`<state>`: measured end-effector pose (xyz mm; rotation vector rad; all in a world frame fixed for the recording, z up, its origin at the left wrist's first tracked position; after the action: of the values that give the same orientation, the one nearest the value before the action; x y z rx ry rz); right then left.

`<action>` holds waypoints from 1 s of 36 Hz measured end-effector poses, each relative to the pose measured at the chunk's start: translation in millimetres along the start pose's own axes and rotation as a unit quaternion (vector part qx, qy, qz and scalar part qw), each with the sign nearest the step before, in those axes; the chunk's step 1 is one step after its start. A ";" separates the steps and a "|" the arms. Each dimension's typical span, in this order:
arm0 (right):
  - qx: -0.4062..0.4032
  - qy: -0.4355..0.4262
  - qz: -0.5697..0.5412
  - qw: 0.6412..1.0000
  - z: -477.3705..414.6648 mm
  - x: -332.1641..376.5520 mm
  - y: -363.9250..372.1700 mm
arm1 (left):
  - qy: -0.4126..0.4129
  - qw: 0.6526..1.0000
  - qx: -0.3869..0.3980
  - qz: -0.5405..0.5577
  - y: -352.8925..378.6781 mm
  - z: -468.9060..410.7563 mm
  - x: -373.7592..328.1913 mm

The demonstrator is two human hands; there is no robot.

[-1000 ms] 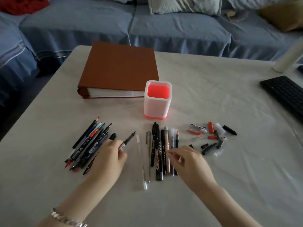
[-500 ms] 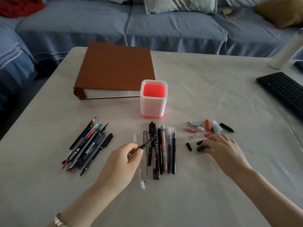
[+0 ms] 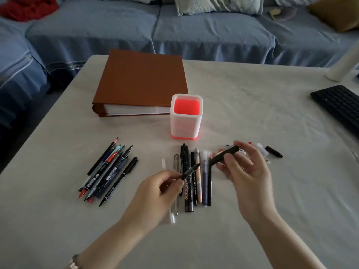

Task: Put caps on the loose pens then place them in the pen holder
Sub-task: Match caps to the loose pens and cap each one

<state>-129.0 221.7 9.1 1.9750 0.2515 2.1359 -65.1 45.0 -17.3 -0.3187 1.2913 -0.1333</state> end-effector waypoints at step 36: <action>0.055 -0.002 -0.015 0.998 36.5 -22.4 40.0 | -0.066 0.994 0.046 0.078 -3.3 6.1 -8.3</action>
<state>-92.9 176.2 1.6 2.0206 0.4031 2.1432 -61.2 45.0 -7.2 -0.1441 1.1694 -0.0376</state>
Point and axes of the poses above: each hand's wrist, its own z-axis away from the middle knuckle, its own y-axis out of the palm, x = y × z, the point moved 9 cm from there along -z, towards the middle knuckle, and after that the axes turned 3 degrees about -y, right-handed, at the moved point
